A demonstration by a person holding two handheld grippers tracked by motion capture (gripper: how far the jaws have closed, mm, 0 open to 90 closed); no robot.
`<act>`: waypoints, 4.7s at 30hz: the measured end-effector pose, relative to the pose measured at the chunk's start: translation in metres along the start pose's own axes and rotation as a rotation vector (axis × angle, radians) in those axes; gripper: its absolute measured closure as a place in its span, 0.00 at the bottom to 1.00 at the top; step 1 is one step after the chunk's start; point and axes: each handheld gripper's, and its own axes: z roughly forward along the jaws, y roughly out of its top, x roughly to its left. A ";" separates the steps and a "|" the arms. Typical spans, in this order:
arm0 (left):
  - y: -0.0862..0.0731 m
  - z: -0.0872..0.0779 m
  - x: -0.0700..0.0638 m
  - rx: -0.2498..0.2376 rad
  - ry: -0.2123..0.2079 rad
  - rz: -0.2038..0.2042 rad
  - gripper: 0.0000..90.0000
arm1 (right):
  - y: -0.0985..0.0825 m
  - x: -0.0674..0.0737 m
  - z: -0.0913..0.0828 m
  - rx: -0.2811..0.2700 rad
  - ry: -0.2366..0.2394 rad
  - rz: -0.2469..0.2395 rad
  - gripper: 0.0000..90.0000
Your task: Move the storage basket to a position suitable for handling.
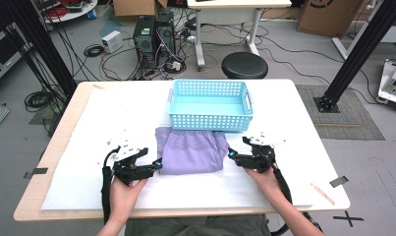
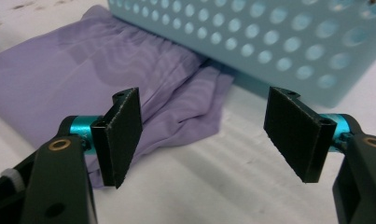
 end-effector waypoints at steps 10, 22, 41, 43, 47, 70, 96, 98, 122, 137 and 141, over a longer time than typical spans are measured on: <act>-0.004 0.011 0.002 0.071 0.009 -0.064 0.35 | -0.001 0.021 0.022 0.120 0.037 0.017 0.31; -0.003 0.025 -0.001 0.174 0.015 -0.100 0.38 | 0.006 0.025 0.043 0.306 0.028 0.056 0.27; -0.002 0.027 -0.004 0.169 0.045 -0.142 0.72 | 0.006 0.028 0.044 0.292 0.094 0.007 0.86; -0.002 0.028 -0.007 0.174 0.014 -0.149 0.77 | 0.006 0.028 0.044 0.292 0.092 0.005 0.87; -0.001 0.031 -0.014 0.176 0.014 -0.137 0.74 | 0.006 0.028 0.044 0.291 0.092 0.000 0.88; 0.007 0.053 -0.033 0.187 -0.104 -0.143 0.94 | 0.002 0.010 0.030 0.294 0.088 0.012 0.98; -0.003 0.048 -0.094 0.259 -0.306 -0.081 0.94 | -0.054 0.005 -0.063 0.278 0.058 0.056 0.98; -0.005 0.044 -0.094 0.260 -0.304 -0.074 0.94 | -0.057 0.010 -0.066 0.275 0.066 0.057 0.98; 0.019 0.019 -0.077 0.069 -0.164 0.017 0.45 | -0.036 -0.002 -0.085 0.008 0.063 -0.035 0.43; 0.053 0.068 -0.059 0.020 -0.108 0.024 0.38 | 0.017 -0.086 -0.051 -0.145 -0.098 0.064 0.34; 0.057 0.082 -0.064 -0.001 -0.070 0.048 0.38 | 0.023 -0.106 -0.042 -0.117 -0.088 0.069 0.35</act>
